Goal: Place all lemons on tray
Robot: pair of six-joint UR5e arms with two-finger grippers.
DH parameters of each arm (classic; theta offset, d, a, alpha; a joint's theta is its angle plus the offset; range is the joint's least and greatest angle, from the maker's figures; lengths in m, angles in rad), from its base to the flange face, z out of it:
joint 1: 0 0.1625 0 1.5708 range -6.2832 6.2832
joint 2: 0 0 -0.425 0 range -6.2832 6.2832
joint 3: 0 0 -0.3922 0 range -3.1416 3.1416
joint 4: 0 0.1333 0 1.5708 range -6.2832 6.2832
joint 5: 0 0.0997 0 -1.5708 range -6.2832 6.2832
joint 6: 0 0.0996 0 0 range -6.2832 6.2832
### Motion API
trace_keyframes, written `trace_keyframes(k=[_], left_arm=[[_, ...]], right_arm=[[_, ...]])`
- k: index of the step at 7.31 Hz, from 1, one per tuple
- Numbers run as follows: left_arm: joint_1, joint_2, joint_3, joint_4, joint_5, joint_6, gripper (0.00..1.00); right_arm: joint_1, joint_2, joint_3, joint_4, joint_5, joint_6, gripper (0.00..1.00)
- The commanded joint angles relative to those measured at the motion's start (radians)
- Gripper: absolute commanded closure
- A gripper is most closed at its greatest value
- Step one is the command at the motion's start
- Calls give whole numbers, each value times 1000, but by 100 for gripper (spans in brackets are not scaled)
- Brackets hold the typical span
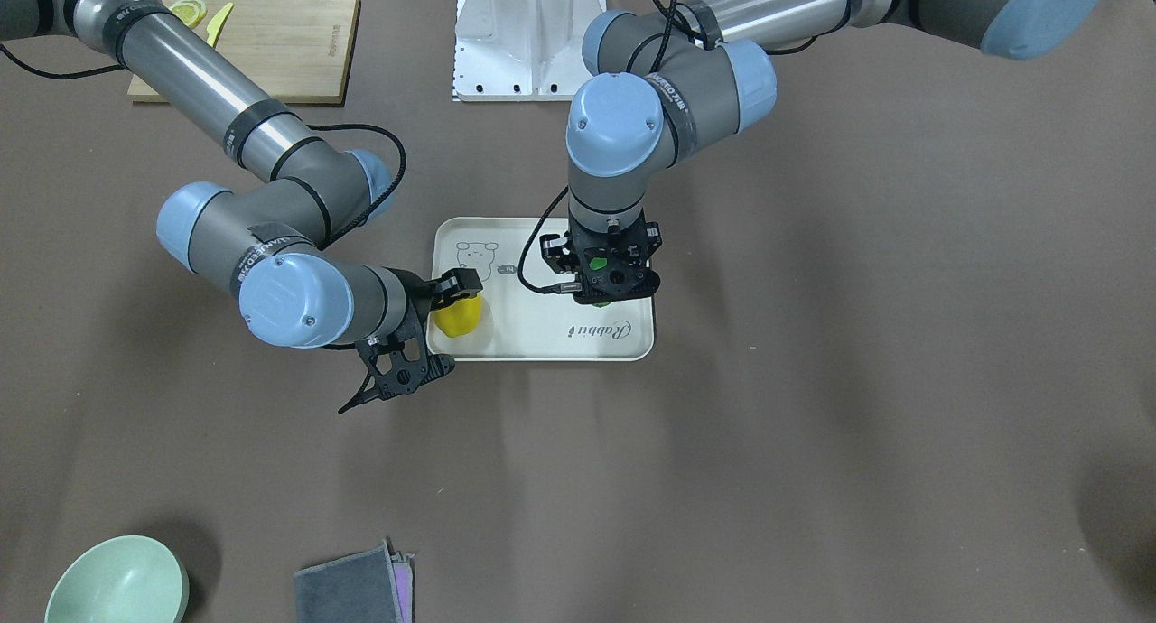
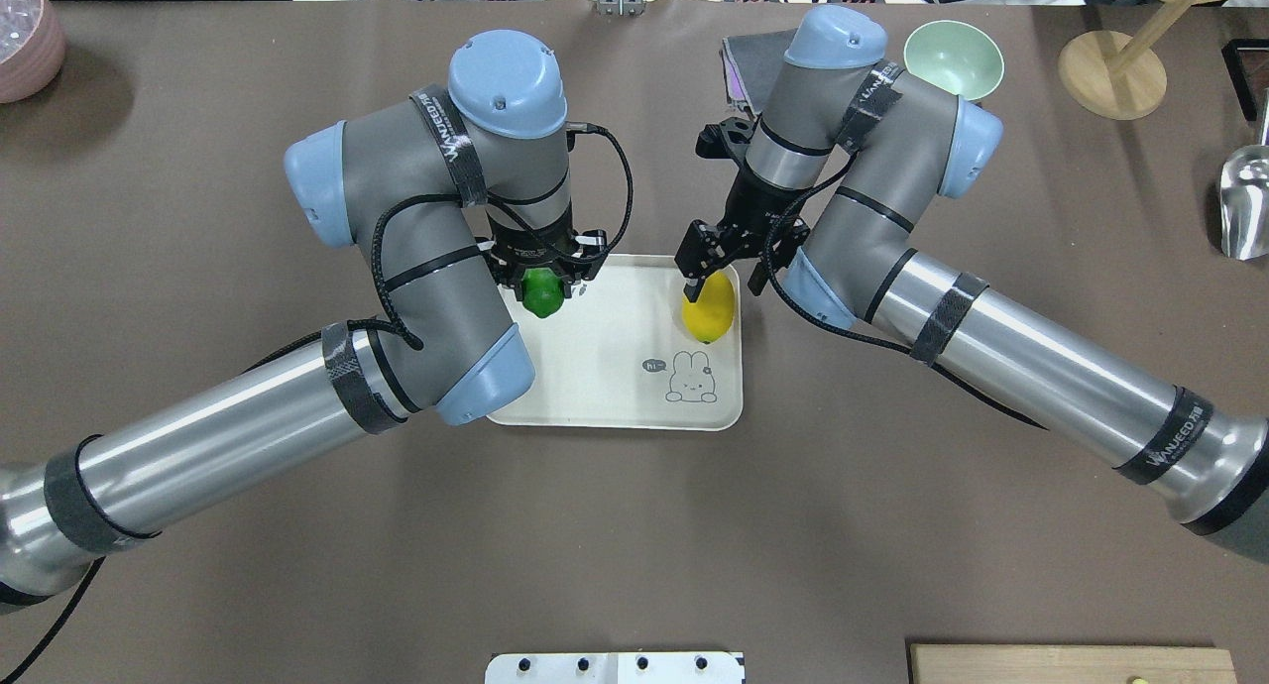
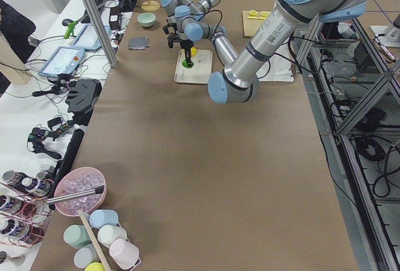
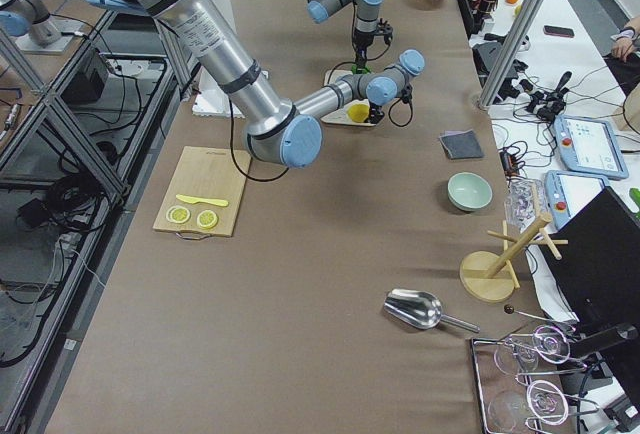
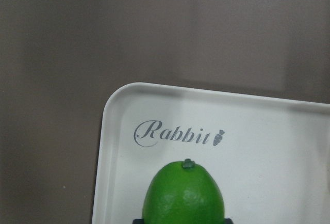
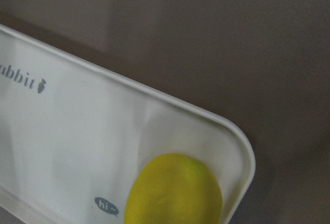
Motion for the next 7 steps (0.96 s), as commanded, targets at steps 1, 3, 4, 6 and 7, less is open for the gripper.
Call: trace_keyframes(k=[1,3,4,6,7], left_arm=[[17,1,16,-58,16,-60,24],[15,1,10,-60,18,-59,2],[-6,8,-14,-42,13,-48,2],[-159,227,-189,-29,-33,179,2],[-249,340,-245,-29,-88,309,2]], right_arm=[[53,-6,1,0,29,-1,1],[147,-53,9,6,104,-3,1],[182,-61,3,11,120,-27,1],[297,-168,16,89,112,-81,1],[349,-193,18,89,108,-93,2]])
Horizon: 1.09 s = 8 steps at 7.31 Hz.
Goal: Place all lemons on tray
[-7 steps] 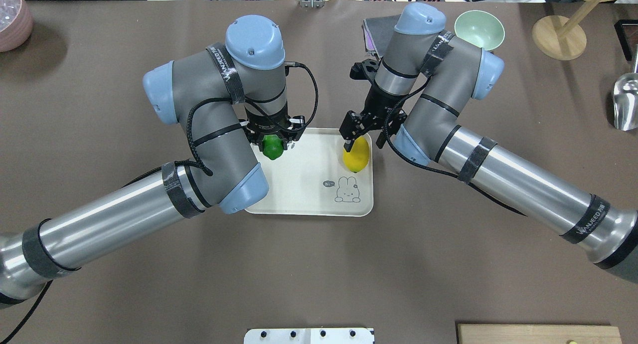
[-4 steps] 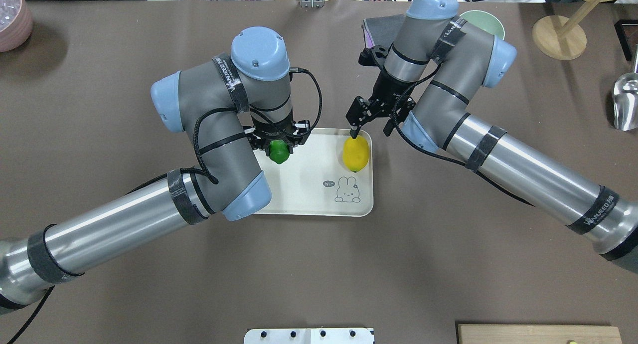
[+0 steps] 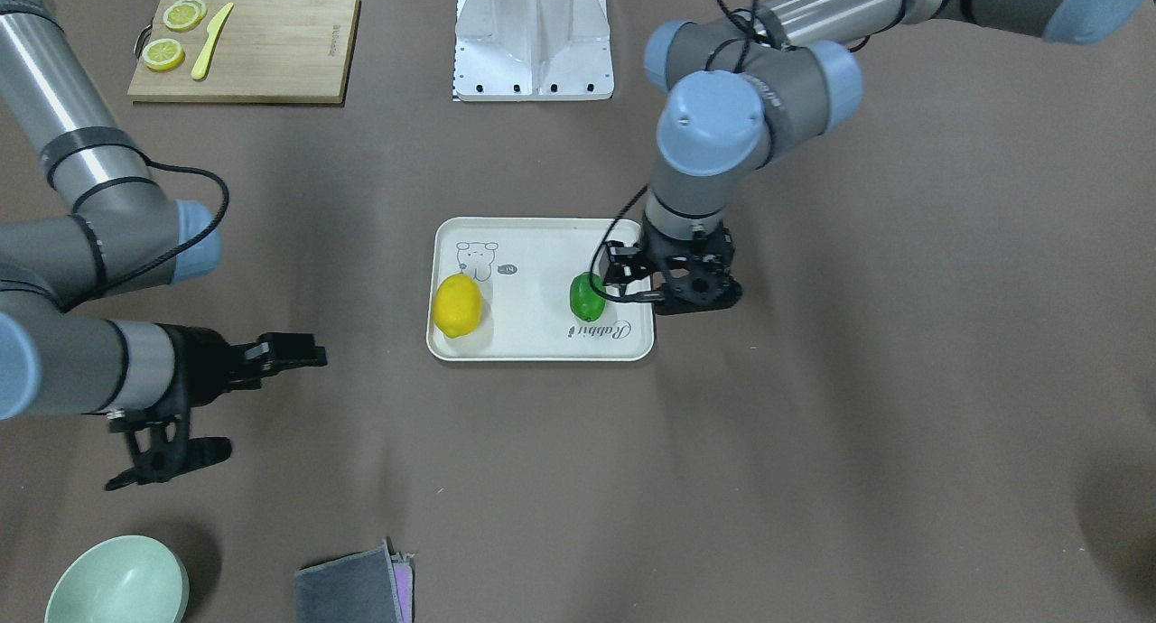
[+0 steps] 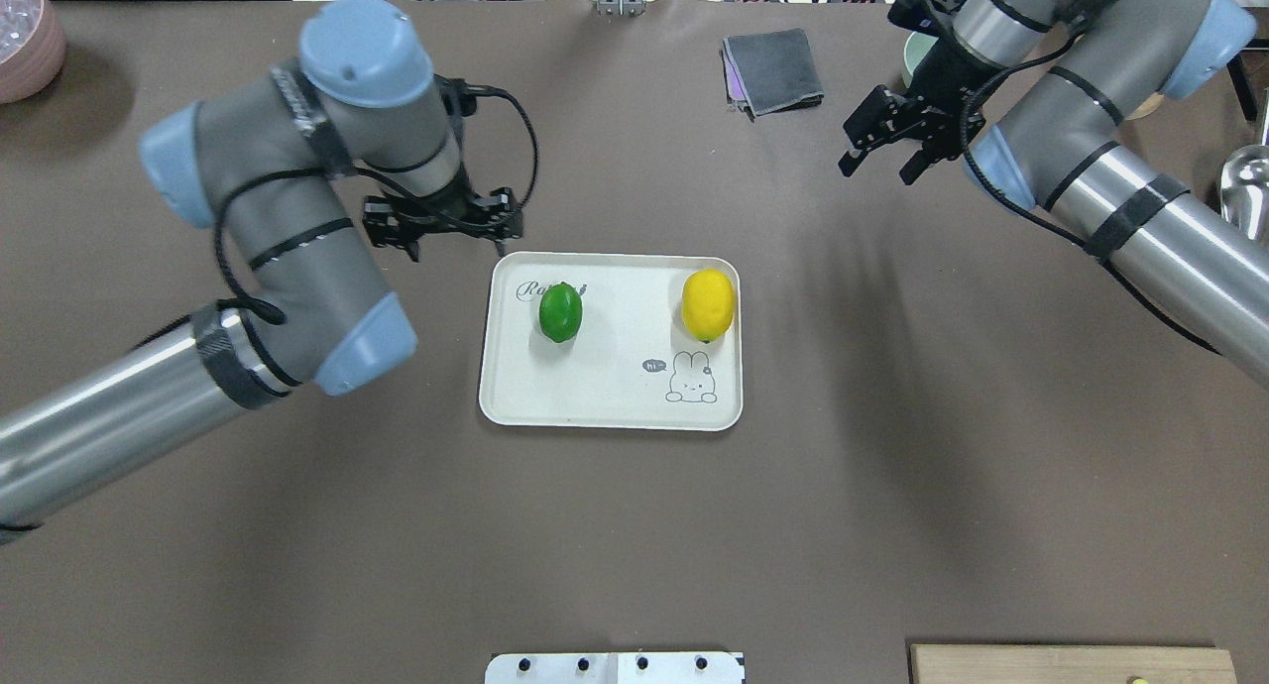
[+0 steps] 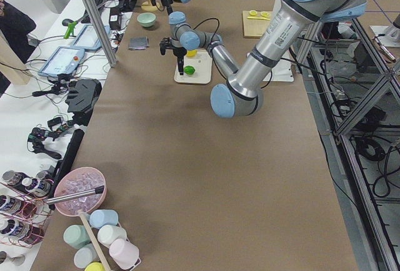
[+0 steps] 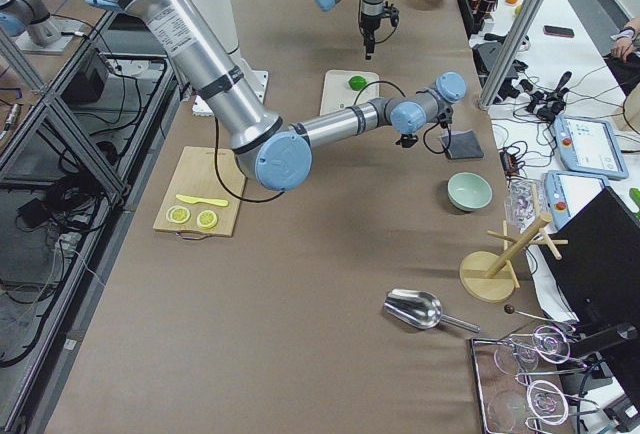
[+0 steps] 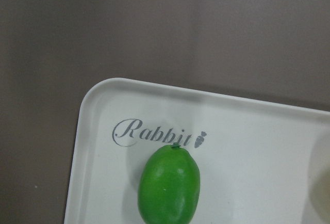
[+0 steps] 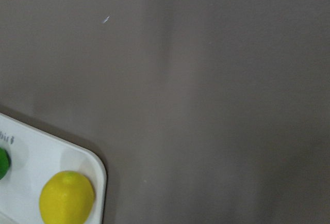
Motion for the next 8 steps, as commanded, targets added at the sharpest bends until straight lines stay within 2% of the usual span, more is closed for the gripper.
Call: trace_keyframes(k=[1,3,5,7,8], left_arm=[[-219,207,-82,5,-104,288,2],[-394,375,-80,0,-170,573,2],[-494,540,-89,-44,-172,737,2],[-541,732,-197,-104,-166,772,2],[-542,786,-242,-113,-171,771,2]], right_arm=[[89,-78,19,16,-2,-85,2],[91,-198,89,25,6,-196,2],[81,-359,262,39,-10,-193,3],[110,-494,419,37,-179,-188,3],[144,-523,425,39,-206,-195,3]])
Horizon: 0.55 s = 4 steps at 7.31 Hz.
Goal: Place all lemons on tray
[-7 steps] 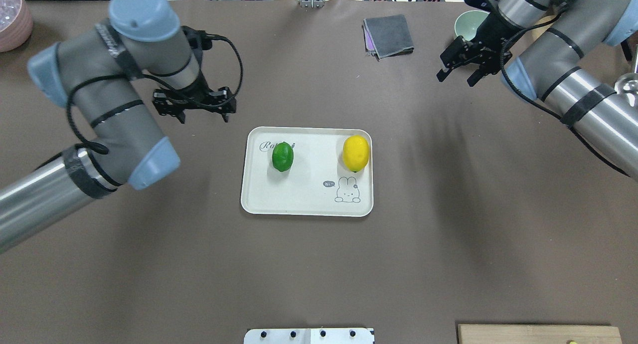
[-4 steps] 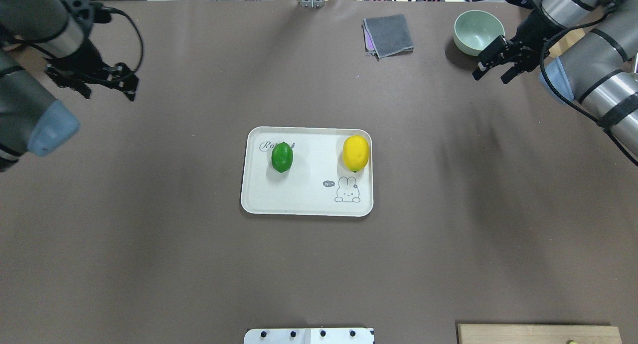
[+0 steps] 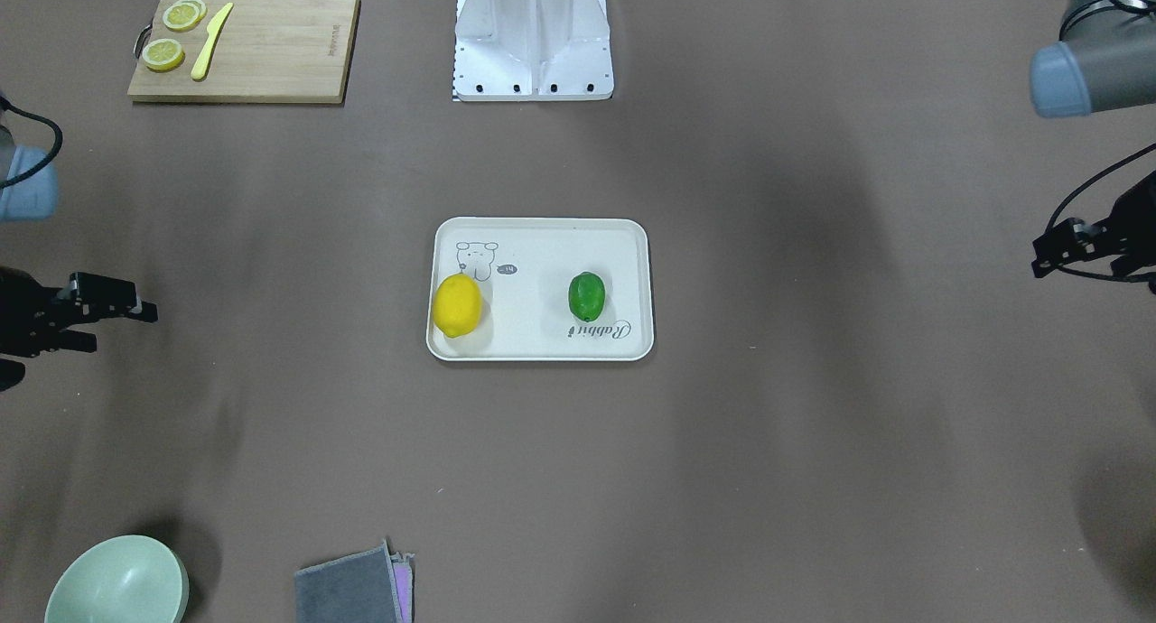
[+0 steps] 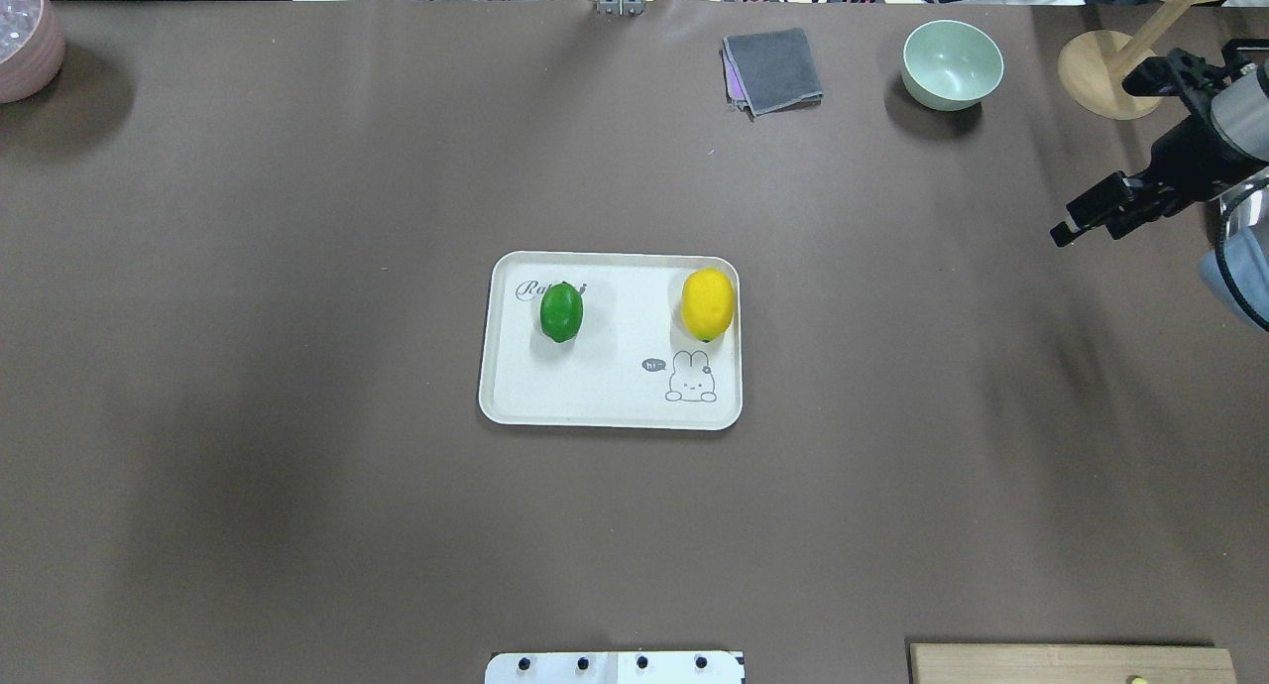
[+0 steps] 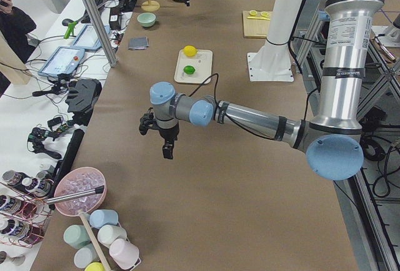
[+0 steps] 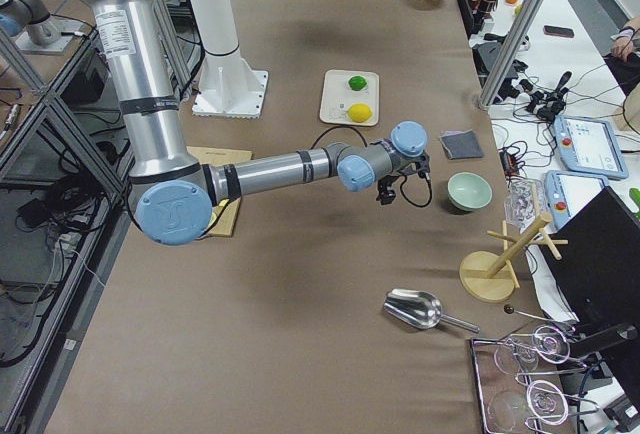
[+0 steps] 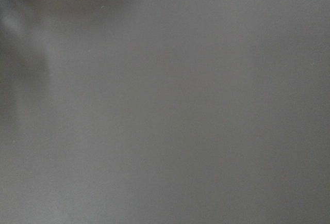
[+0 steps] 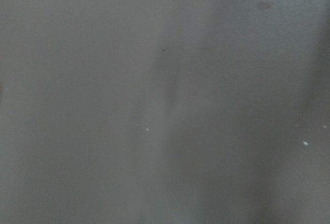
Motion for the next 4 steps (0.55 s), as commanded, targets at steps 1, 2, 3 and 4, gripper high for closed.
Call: trace_keyframes(k=[1,2,3,4], left_arm=[[-19,177,-125,-27,-17,11,2],[-19,213,-139,-36,-76,11,2],[-19,215,-124,-36,-141,11,2],[-22,226,-115,-35,-149,5,2]], right_arm=[[62,-74,42,-13,-141,-4,3],[100,-85,42,-48,-207,0,3],[154,-113,40,-95,-205,-1,2],[189,-114,35,-149,-202,-1,1]])
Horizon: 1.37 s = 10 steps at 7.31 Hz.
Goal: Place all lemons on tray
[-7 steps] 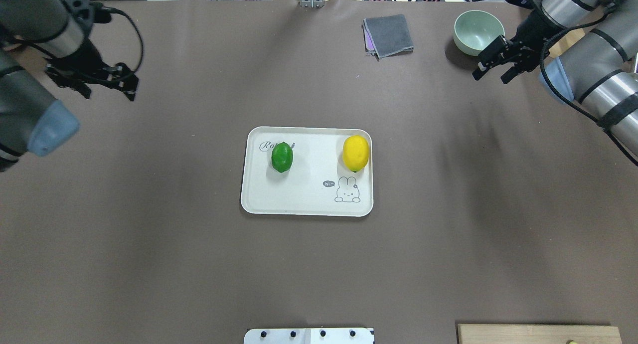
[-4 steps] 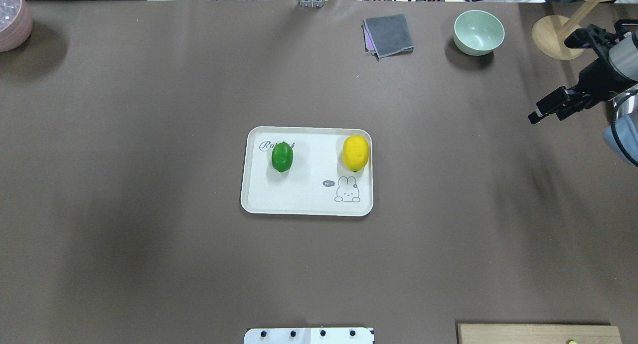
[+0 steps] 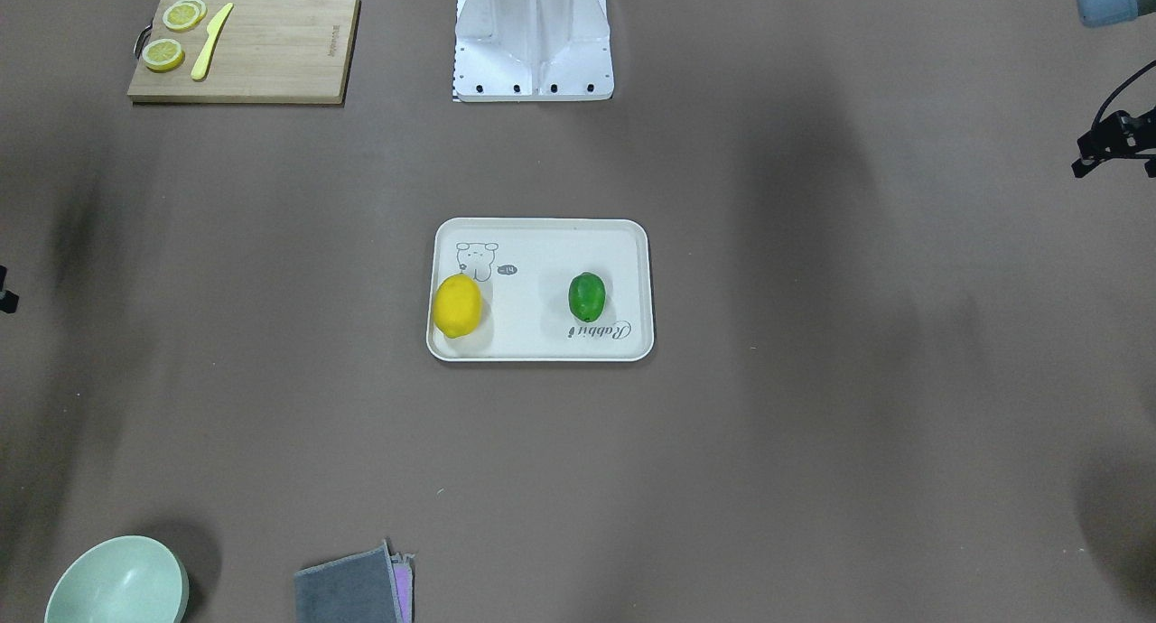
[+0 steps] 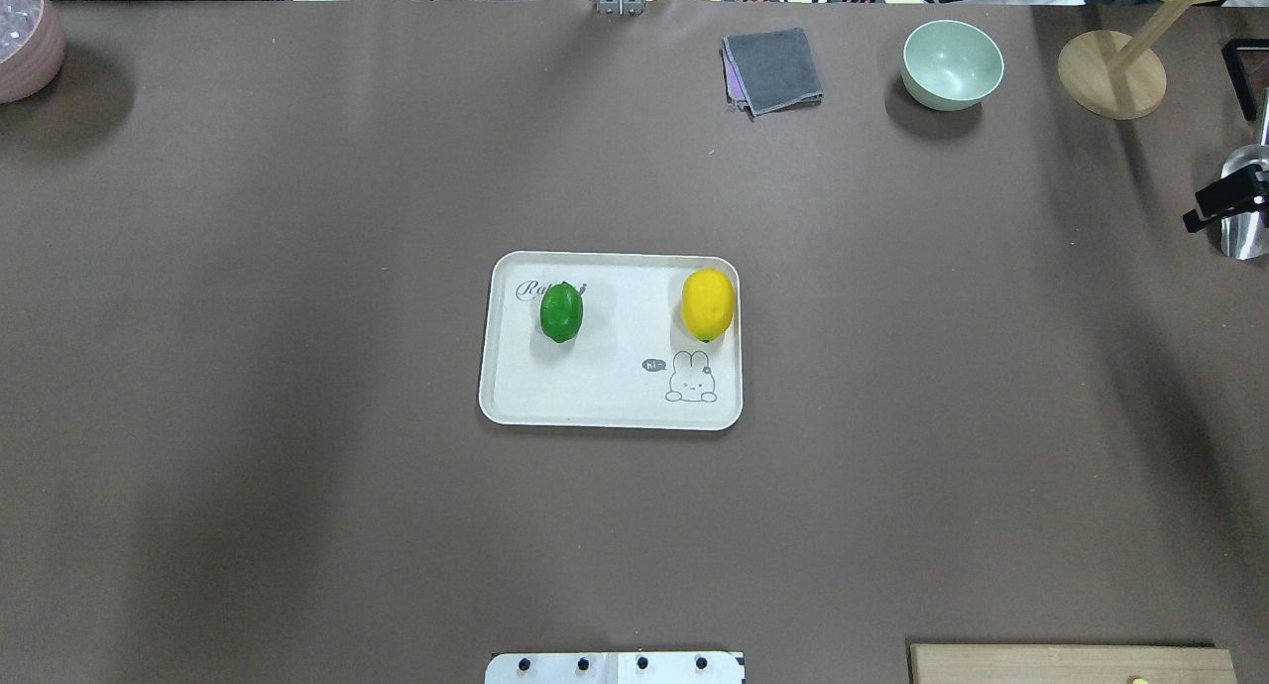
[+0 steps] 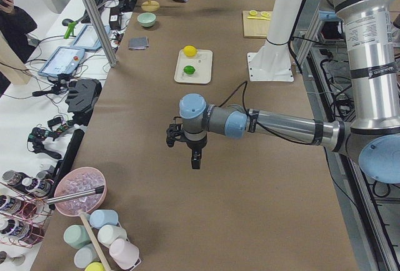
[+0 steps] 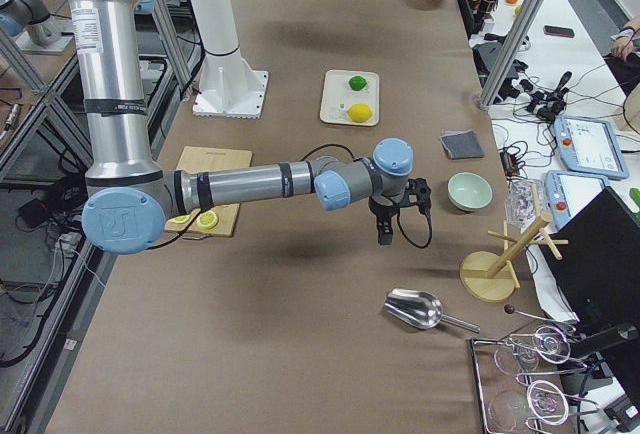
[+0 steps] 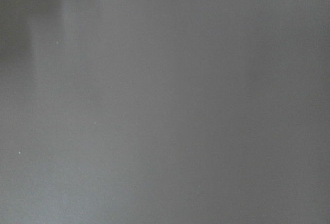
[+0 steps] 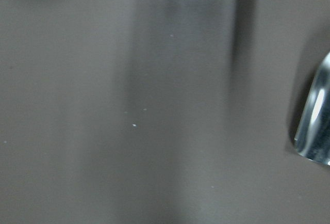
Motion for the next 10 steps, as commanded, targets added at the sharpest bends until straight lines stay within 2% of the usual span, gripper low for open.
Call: trace_keyframes(k=[1,4,10], left_arm=[[-53,28,37,-2,-32,6,2],[-171,25,123,1,1,122,2],[-239,30,123,10,-4,215,2]], right_arm=[[85,1,-5,-153,-12,-8,1],[147,2,3,-206,-10,-11,1],[174,-11,10,-206,1,-14,1]])
